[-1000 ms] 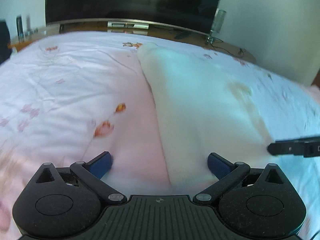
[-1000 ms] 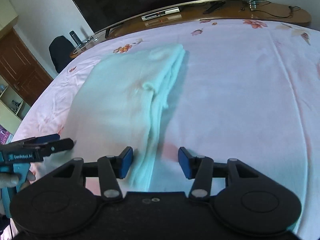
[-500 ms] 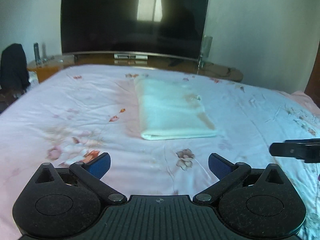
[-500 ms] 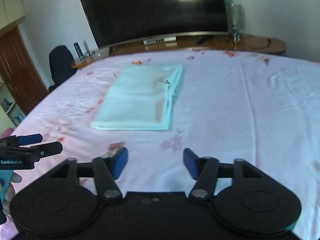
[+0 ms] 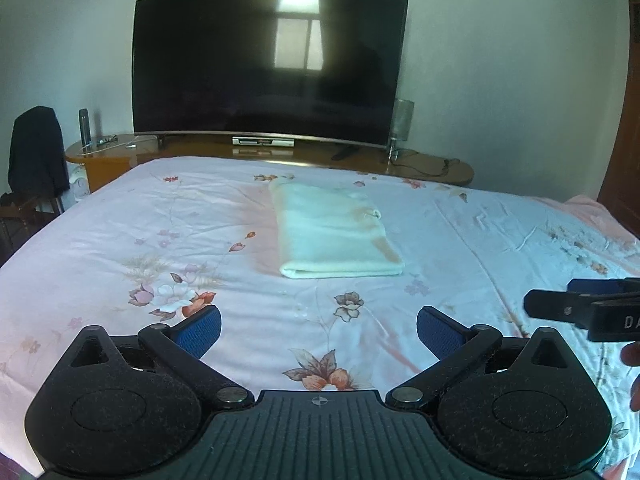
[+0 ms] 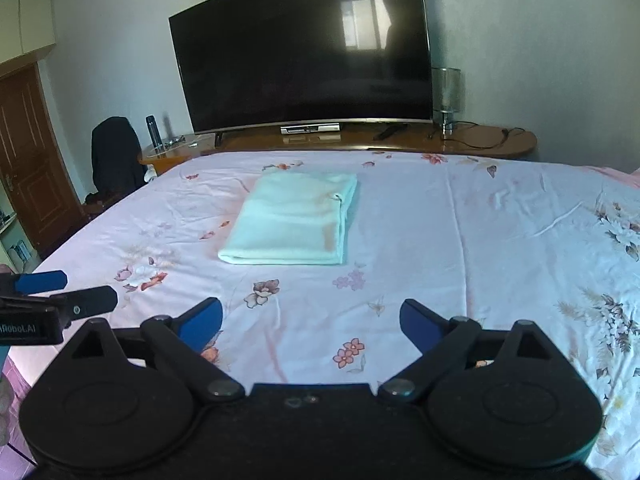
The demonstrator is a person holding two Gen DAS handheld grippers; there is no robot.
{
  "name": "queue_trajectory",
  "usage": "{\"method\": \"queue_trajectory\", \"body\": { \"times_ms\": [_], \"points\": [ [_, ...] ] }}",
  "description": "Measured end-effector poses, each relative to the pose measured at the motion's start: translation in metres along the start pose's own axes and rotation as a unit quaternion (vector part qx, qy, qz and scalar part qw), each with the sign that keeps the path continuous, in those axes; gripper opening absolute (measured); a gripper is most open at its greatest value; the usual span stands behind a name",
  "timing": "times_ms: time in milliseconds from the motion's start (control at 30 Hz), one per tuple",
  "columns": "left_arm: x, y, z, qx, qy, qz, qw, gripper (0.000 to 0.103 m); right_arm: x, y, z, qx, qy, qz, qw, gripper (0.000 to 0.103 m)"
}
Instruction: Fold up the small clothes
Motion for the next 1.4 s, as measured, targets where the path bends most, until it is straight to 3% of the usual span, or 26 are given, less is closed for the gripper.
{"method": "queue_trajectory", "body": {
  "times_ms": [233, 1400],
  "points": [
    [-0.008, 0.0, -0.013, -0.017, -0.007, -0.005, 0.9998, 0.103, 0.012, -0.002, -0.009, -0.006, 0.004, -0.018, 1.0, 0.096],
    [-0.029, 0.003, -0.012, -0.021, -0.011, -0.002, 0.9997, 0.103, 0.012, 0.006, -0.017, -0.021, 0.009, -0.024, 0.999, 0.098]
  ]
}}
Point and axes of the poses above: each gripper's, at about its wrist camera, not at the fingertips, and z roughly the way its jaws point, x to its left, y to its top, the point moved 2 cm from there along z, roughly the way its jaws point
